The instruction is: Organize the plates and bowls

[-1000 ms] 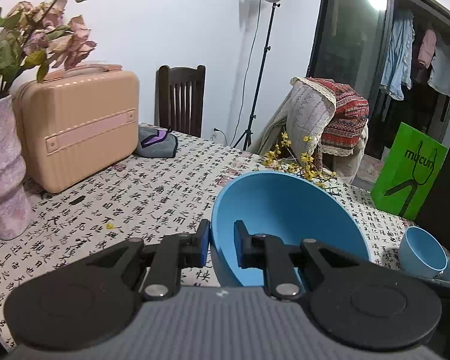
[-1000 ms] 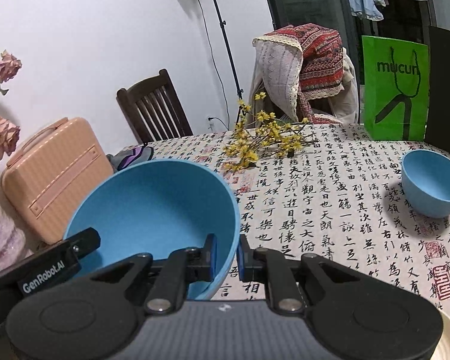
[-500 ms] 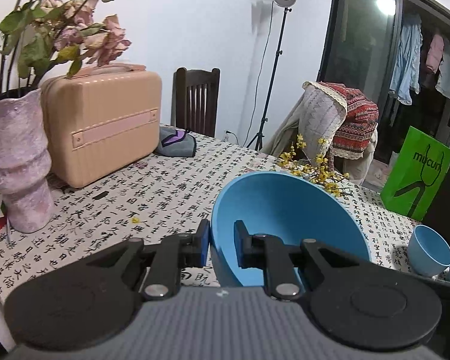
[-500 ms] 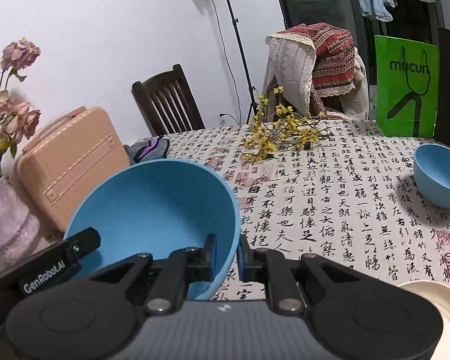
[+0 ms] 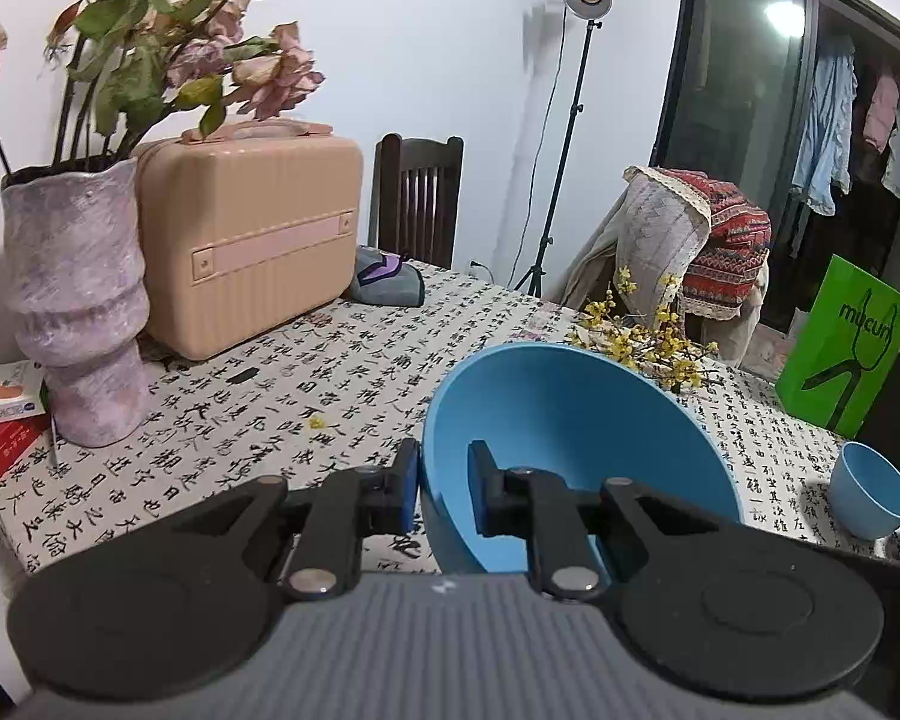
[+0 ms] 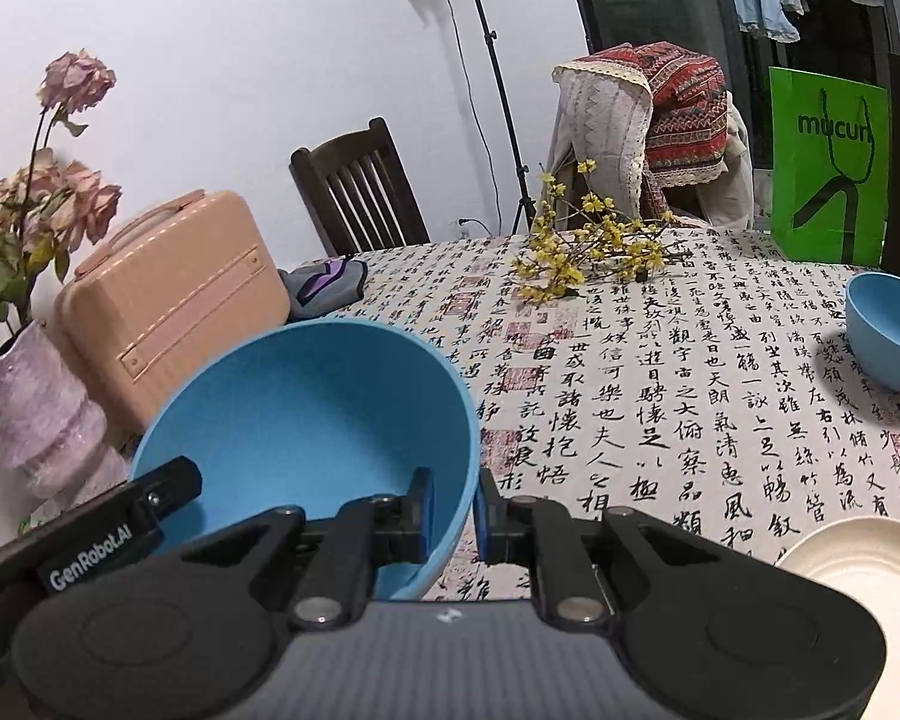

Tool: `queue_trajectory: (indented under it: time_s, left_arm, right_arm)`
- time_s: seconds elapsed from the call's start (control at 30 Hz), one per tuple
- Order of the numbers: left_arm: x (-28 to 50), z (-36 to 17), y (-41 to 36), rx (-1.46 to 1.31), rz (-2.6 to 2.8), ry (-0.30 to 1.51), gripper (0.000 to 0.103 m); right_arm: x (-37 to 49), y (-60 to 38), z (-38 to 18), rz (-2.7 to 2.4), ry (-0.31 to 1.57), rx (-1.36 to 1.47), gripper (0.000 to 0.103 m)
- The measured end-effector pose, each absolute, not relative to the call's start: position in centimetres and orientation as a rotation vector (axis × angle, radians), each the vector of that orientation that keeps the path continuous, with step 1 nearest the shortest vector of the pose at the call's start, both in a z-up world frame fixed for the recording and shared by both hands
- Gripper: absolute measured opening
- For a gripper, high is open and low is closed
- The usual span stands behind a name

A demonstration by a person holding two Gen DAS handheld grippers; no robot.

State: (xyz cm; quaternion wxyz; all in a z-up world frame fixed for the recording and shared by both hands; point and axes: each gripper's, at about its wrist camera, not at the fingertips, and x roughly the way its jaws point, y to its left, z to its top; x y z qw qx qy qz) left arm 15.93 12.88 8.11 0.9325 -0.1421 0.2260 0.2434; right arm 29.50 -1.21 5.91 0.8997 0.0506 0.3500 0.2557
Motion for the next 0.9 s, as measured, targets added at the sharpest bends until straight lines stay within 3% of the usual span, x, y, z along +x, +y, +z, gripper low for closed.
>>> queue_trajectory:
  time_s: [0.9]
  left_arm:
    - [10.1,5.4,17.3,-0.334,0.536,0.479,0.017]
  right_arm:
    - [24.3,3.3,3.4,0.557,0.760,0.074,0.014]
